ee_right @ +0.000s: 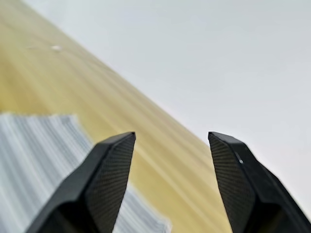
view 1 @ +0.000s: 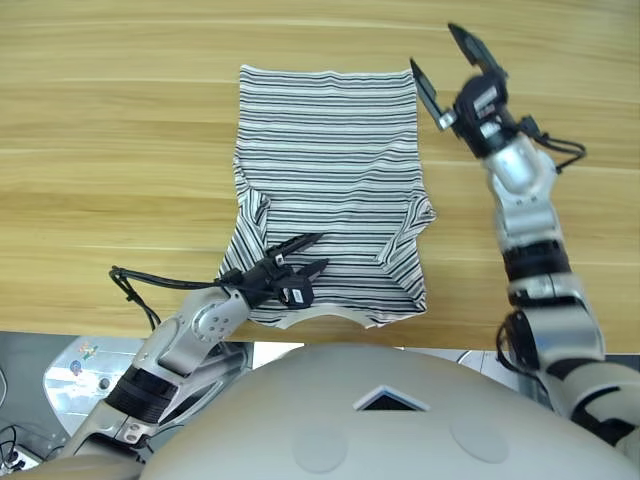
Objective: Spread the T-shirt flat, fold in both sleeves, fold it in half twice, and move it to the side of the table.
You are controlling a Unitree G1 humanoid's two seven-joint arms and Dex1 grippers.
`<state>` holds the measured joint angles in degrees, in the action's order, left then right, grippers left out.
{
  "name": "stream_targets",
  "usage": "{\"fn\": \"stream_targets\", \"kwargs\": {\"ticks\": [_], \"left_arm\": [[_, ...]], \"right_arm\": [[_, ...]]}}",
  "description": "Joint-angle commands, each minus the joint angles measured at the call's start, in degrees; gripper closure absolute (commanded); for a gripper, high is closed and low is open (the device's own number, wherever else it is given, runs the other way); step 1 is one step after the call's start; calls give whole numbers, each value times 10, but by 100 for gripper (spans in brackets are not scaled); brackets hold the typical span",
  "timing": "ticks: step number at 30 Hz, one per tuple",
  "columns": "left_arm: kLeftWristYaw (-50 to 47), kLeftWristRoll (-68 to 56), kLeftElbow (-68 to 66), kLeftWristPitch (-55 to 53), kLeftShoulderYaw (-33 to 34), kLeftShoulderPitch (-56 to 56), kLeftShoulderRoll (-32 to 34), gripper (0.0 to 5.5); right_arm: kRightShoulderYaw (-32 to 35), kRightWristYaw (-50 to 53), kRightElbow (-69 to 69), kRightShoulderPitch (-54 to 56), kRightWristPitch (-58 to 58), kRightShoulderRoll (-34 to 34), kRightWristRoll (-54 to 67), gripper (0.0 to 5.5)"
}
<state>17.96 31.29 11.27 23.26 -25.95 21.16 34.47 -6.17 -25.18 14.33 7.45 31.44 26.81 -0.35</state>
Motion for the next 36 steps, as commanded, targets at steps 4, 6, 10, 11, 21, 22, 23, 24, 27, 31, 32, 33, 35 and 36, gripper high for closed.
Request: {"fn": "stream_targets", "kwargs": {"ticks": [4,6,10,11,21,22,23,24,27,31,32,33,35,36], "left_arm": [[-11,-84,29,-26,40,1,-48,283],[-23,-124,29,-39,63,-16,-80,283],[-19,-132,20,-45,65,-23,-95,283],[-17,-132,18,-45,63,-23,-97,283],[6,-74,-15,-44,10,-12,-94,283],[7,-67,-17,-46,6,-14,-95,283],[8,-61,-19,-46,1,-15,-96,283],[9,-55,-21,-46,-4,-16,-96,283],[10,-41,-25,-44,-17,-15,-97,283],[13,-34,-26,-43,-27,-14,-98,283],[13,-32,-27,-42,-30,-14,-98,283],[13,-31,-29,-42,-33,-14,-98,283],[13,-28,-33,-41,-37,-13,-97,283],[15,-27,-34,-41,-39,-12,-97,283]], "right_arm": [[47,-60,-47,-314,82,170,-44,273],[46,-90,-73,-368,114,192,-9,273],[50,-105,-80,-374,113,192,5,273],[46,-105,-78,-366,110,188,1,273],[0,-80,-28,-213,58,118,-54,273],[-3,-78,-21,-205,57,113,-58,273],[-10,-78,-13,-196,58,106,-64,273],[-15,-78,-9,-190,58,101,-68,273],[-28,-79,0,-174,61,90,-76,273],[-40,-79,4,-163,63,83,-83,273],[-44,-81,5,-160,64,81,-85,273],[-45,-81,4,-156,63,79,-86,273],[-45,-83,-1,-152,63,81,-83,273],[-42,-86,-3,-150,64,85,-78,273]]}}
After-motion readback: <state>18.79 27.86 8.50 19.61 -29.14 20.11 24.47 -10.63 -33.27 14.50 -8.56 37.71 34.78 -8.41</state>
